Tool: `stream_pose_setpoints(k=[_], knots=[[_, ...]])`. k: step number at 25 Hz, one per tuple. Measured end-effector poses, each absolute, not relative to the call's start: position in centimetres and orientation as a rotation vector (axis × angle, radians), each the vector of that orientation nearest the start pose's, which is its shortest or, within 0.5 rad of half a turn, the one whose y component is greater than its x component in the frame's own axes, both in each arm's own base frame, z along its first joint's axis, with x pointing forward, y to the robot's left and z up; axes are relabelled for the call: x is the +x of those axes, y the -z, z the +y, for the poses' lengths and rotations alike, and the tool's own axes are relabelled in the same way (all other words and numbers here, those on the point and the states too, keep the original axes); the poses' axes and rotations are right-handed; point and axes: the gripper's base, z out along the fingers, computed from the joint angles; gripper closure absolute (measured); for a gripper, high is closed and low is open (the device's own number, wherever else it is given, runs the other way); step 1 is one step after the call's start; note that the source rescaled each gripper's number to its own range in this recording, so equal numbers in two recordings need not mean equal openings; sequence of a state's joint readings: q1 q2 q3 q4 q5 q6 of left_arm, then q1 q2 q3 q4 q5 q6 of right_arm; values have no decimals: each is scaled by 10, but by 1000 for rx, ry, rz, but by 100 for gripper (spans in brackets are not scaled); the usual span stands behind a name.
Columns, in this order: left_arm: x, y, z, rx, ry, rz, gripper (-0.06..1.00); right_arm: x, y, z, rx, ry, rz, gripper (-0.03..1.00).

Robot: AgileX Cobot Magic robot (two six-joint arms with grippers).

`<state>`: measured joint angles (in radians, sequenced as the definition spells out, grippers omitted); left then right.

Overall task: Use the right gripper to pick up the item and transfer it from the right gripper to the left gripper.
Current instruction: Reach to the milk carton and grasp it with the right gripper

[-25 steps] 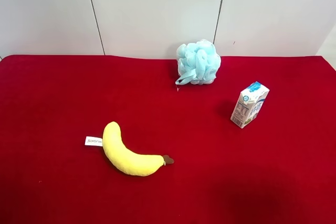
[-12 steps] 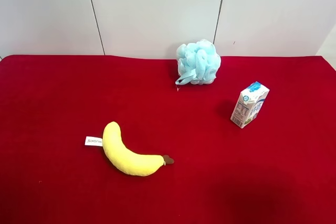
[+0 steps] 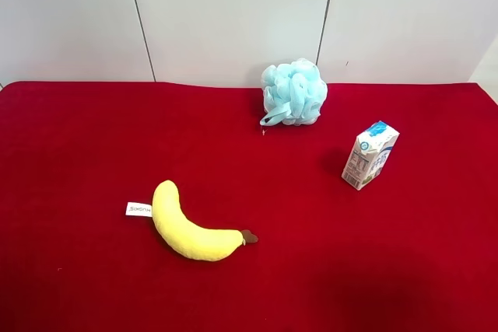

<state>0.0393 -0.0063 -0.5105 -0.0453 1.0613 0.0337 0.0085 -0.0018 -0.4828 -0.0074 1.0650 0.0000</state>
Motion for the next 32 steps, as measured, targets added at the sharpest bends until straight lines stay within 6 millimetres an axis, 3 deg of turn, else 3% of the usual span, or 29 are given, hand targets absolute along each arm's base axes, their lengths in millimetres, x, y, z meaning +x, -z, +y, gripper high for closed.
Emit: stream_pose_setpoints(k=[15, 19, 27, 32], knots=[[-7, -280, -4, -3, 8, 2027, -6, -3, -272, 0, -9, -5, 2065, -3], [-7, -280, -4, -3, 8, 2027, -6, -1, -287, 0, -15, -2, 2114, -3], [-7, -280, -4, -3, 8, 2027, -6, 56, -337, 0, -17, -1, 2333, -3], [-7, -280, -4, -3, 8, 2027, -6, 103, -346, 1, -71, 18, 2468, -3]])
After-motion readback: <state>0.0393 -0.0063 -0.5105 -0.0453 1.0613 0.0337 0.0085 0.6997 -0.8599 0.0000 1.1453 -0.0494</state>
